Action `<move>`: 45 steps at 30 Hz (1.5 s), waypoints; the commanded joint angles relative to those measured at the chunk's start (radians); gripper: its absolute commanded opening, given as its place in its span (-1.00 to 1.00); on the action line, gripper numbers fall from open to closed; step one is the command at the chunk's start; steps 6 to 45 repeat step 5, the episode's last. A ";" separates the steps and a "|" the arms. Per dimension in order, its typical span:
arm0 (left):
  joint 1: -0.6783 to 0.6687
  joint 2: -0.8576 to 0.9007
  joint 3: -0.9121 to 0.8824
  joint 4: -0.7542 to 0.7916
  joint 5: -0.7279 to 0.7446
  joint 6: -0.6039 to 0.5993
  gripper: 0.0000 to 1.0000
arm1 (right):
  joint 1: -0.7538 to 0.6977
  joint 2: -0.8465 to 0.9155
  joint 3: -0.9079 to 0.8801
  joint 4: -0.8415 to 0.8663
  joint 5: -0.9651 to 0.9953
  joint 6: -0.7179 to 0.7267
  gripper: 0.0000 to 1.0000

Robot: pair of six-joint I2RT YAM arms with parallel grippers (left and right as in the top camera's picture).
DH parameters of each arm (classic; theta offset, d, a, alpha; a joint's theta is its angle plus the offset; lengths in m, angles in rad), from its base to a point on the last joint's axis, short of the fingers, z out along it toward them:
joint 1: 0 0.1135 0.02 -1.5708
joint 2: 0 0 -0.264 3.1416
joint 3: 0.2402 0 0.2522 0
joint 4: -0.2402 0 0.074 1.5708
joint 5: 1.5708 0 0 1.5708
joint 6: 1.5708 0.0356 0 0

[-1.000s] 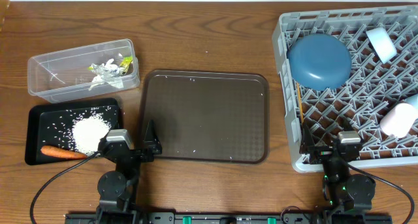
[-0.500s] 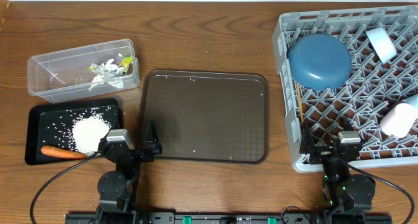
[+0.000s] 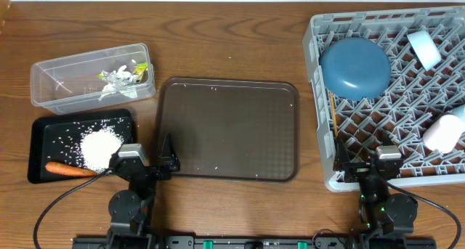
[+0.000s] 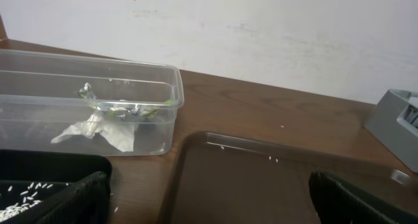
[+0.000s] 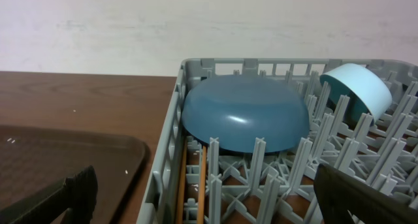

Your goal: Sort waste into correct bins and load items into the dishwasher rack

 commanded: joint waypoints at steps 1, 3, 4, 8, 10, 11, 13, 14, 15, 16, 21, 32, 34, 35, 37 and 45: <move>0.004 -0.007 -0.018 -0.042 -0.009 0.020 0.96 | 0.010 -0.006 -0.001 -0.003 0.003 -0.014 0.99; 0.004 -0.007 -0.018 -0.042 -0.009 0.020 0.95 | 0.010 -0.006 -0.001 -0.003 0.003 -0.014 0.99; 0.004 -0.007 -0.018 -0.042 -0.009 0.020 0.95 | 0.010 -0.006 -0.001 -0.003 0.003 -0.014 0.99; 0.004 -0.007 -0.018 -0.042 -0.009 0.020 0.96 | 0.010 -0.006 -0.001 -0.003 0.003 -0.014 0.99; 0.004 -0.007 -0.018 -0.042 -0.009 0.020 0.96 | 0.010 -0.006 -0.001 -0.003 0.003 -0.014 0.99; 0.004 -0.007 -0.018 -0.042 -0.009 0.020 0.96 | 0.010 -0.006 -0.001 -0.003 0.003 -0.014 0.99; 0.004 -0.007 -0.018 -0.042 -0.009 0.020 0.96 | 0.010 -0.006 -0.001 -0.003 0.003 -0.014 0.99; 0.004 -0.007 -0.018 -0.042 -0.009 0.020 0.96 | 0.010 -0.006 -0.001 -0.003 0.003 -0.014 0.99; 0.004 -0.007 -0.018 -0.042 -0.009 0.020 0.96 | 0.010 -0.006 -0.001 -0.003 0.003 -0.014 0.99; 0.004 -0.007 -0.018 -0.042 -0.009 0.020 0.96 | 0.010 -0.006 -0.001 -0.003 0.003 -0.014 0.99; 0.004 -0.007 -0.018 -0.042 -0.009 0.020 0.96 | 0.010 -0.006 -0.001 -0.003 0.003 -0.014 0.99; 0.004 -0.007 -0.018 -0.042 -0.009 0.020 0.96 | 0.010 -0.006 -0.001 -0.003 0.003 -0.014 0.99; 0.004 -0.007 -0.018 -0.042 -0.009 0.020 0.96 | 0.010 -0.006 -0.001 -0.003 0.003 -0.014 0.99; 0.004 -0.007 -0.018 -0.042 -0.009 0.020 0.96 | 0.010 -0.006 -0.001 -0.003 0.003 -0.014 0.99; 0.004 -0.007 -0.018 -0.042 -0.009 0.020 0.96 | 0.010 -0.006 -0.001 -0.003 0.003 -0.014 0.99; 0.004 -0.007 -0.018 -0.042 -0.009 0.020 0.96 | 0.010 -0.006 -0.001 -0.003 0.003 -0.014 0.99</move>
